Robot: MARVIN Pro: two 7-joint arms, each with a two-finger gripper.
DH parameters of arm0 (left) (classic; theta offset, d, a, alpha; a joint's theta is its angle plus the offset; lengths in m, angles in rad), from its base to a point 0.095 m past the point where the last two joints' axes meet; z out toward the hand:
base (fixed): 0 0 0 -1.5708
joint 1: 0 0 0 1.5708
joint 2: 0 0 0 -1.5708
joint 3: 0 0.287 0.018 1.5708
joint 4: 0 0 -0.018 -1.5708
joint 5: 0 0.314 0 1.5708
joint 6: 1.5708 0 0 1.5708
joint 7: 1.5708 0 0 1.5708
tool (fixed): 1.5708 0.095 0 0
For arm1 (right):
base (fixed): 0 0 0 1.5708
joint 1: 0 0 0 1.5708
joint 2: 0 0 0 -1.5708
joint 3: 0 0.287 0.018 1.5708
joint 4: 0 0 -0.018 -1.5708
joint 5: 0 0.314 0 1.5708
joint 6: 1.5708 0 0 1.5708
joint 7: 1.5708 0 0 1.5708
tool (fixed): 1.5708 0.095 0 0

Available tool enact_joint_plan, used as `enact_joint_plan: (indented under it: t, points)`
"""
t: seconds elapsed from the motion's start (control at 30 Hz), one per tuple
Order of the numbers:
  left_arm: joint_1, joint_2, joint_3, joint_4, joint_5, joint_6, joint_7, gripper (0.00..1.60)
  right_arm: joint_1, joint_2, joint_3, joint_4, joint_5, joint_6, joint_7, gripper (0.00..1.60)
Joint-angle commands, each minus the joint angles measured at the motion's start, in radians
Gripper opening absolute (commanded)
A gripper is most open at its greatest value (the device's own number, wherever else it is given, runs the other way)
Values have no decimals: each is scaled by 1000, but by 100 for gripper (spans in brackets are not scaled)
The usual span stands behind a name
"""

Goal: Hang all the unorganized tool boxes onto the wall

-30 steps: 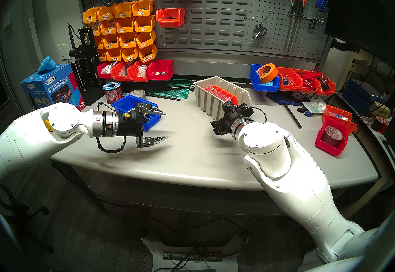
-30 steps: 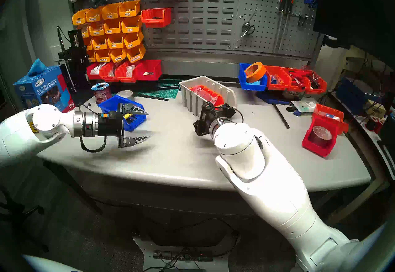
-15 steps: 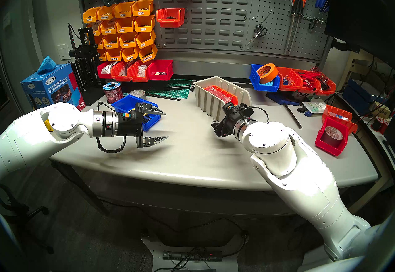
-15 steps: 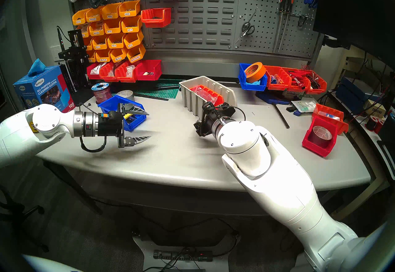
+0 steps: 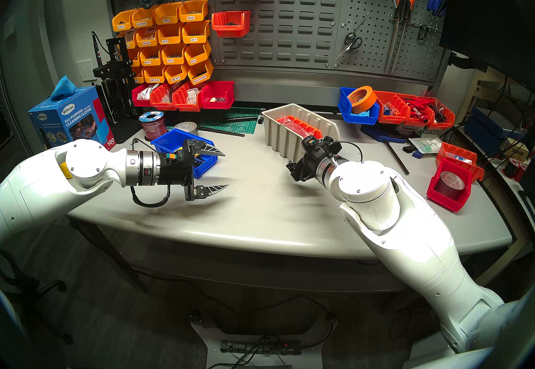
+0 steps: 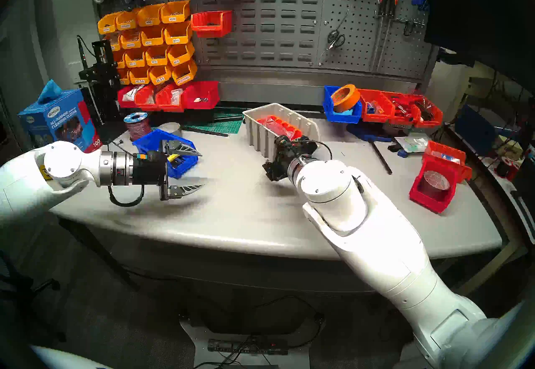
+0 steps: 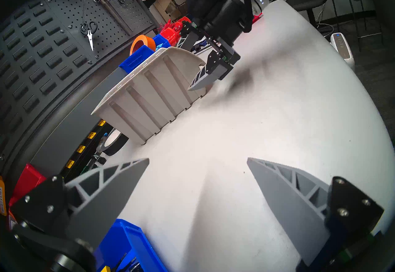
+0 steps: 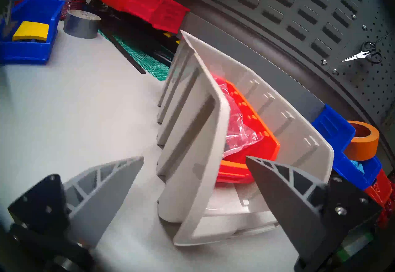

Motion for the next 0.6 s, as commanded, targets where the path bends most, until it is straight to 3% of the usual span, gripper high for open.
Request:
enact_joint_plan:
  t: [0.0, 0.17, 0.2, 0.23, 0.27, 0.3, 0.57]
  points:
    - [-11, 1, -9, -2, -1, 0, 0, 160, 27, -26, 3, 23, 12, -42, 16, 160]
    - [-11, 1, -9, -2, -1, 0, 0, 160, 17, -26, 6, 50, 22, -74, 38, 160]
    - [-11, 1, -9, -2, -1, 0, 0, 160, 5, -30, 12, 59, 24, -87, 32, 101]
    - [-11, 1, -9, -2, -1, 0, 0, 160, 5, -30, 12, 59, 24, -87, 32, 101]
    - [-11, 1, -9, -2, -1, 0, 0, 160, 3, -27, 12, 61, 25, -92, 34, 8]
    - [-11, 1, -9, -2, -1, 0, 0, 160, 1, -24, 13, 61, 25, -98, 36, 0]
    - [-11, 1, -9, -2, -1, 0, 0, 160, -29, -10, 47, 44, 30, -111, 17, 0]
